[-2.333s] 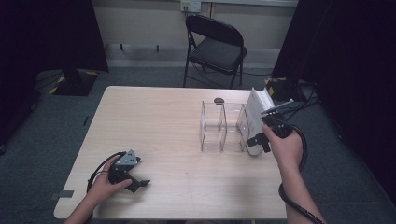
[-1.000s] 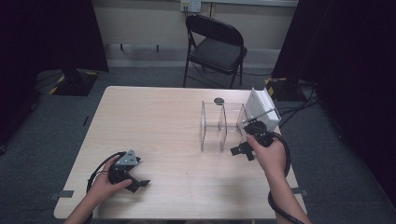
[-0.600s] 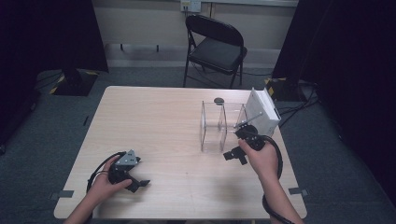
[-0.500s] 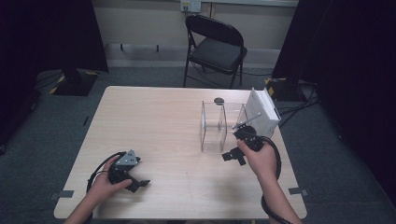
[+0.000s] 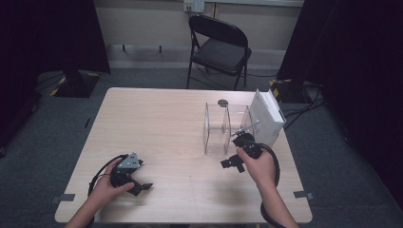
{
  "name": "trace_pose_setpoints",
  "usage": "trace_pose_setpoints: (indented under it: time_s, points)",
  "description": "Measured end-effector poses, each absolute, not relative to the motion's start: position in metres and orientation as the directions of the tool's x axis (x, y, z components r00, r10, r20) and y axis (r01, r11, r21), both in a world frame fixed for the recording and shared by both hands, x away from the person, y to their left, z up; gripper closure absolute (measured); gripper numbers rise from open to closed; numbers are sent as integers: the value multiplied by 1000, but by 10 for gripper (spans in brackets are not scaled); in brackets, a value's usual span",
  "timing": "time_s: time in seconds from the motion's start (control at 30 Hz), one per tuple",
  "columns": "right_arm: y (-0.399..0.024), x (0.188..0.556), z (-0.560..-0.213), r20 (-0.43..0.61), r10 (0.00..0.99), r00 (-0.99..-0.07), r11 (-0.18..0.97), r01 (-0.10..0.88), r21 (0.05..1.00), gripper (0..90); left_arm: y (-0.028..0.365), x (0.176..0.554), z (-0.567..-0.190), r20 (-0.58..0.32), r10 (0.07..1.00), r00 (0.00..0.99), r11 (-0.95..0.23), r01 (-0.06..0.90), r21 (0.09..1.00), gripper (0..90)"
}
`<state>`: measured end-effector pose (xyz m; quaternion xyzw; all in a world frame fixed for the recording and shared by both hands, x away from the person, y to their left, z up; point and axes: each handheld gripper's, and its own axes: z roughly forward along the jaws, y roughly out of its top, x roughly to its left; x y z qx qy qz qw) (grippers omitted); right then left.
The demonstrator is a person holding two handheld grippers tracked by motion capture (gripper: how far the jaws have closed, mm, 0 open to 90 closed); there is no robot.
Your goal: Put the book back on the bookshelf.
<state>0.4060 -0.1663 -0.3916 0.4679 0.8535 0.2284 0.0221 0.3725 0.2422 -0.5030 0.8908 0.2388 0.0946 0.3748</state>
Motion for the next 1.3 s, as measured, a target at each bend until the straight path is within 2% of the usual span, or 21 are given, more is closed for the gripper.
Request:
trace_pose_setpoints:
  time_s: [1.3]
  points:
    - [-125, 399, -432, 208, 753, -625, 513, 755, 408, 157, 242, 373, -503, -10, 496, 869, -606, 354, 713, 0]
